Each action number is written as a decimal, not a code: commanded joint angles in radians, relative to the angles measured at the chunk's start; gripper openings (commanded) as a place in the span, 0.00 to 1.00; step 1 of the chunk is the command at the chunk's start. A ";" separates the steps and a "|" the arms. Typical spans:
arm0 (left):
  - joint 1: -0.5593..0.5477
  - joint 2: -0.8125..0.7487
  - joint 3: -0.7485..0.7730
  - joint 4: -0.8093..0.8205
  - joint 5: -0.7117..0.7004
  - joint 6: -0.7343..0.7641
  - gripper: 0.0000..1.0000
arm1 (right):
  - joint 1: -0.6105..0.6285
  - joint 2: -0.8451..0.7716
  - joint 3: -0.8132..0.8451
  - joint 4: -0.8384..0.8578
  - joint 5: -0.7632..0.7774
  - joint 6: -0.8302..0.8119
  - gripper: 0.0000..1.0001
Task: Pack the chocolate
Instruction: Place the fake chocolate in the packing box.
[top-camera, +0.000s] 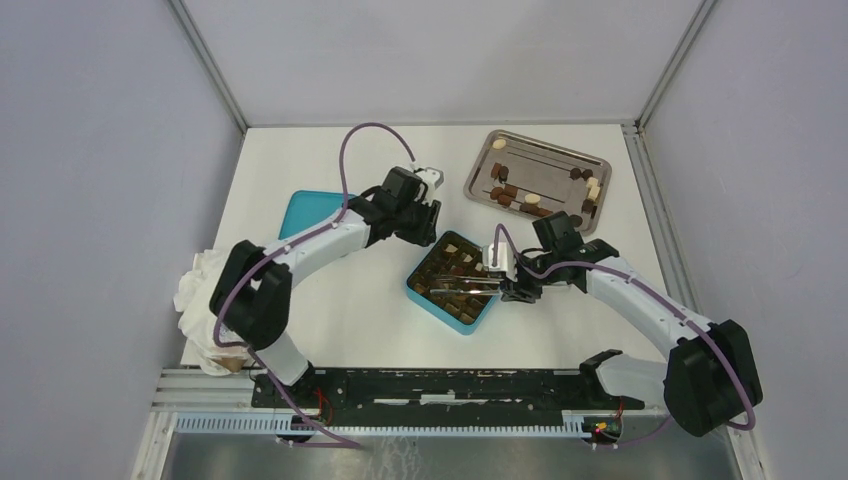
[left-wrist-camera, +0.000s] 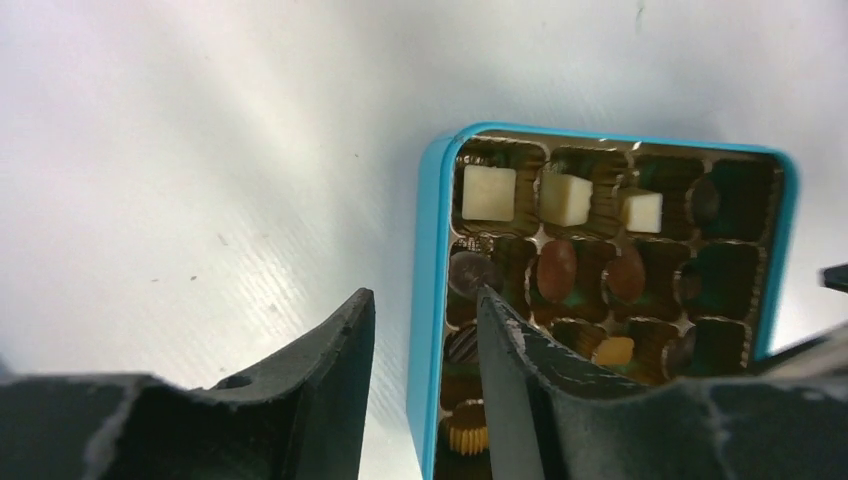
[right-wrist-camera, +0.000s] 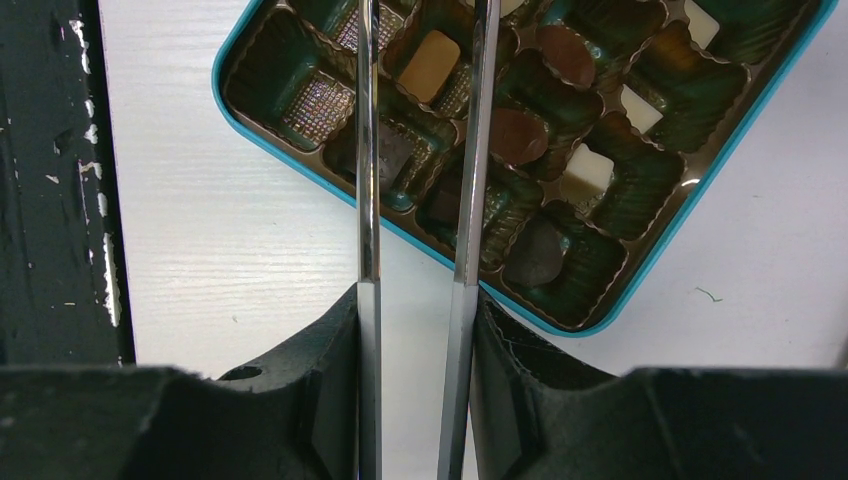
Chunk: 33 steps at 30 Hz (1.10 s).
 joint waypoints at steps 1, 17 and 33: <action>0.007 -0.157 -0.020 0.053 -0.096 0.029 0.50 | 0.011 0.005 0.015 0.020 -0.017 0.001 0.08; 0.009 -0.297 -0.086 0.106 -0.153 0.064 0.56 | 0.029 0.026 0.013 0.047 0.015 0.043 0.31; 0.009 -0.302 -0.091 0.109 -0.140 0.064 0.56 | 0.033 0.026 0.020 0.042 -0.004 0.054 0.48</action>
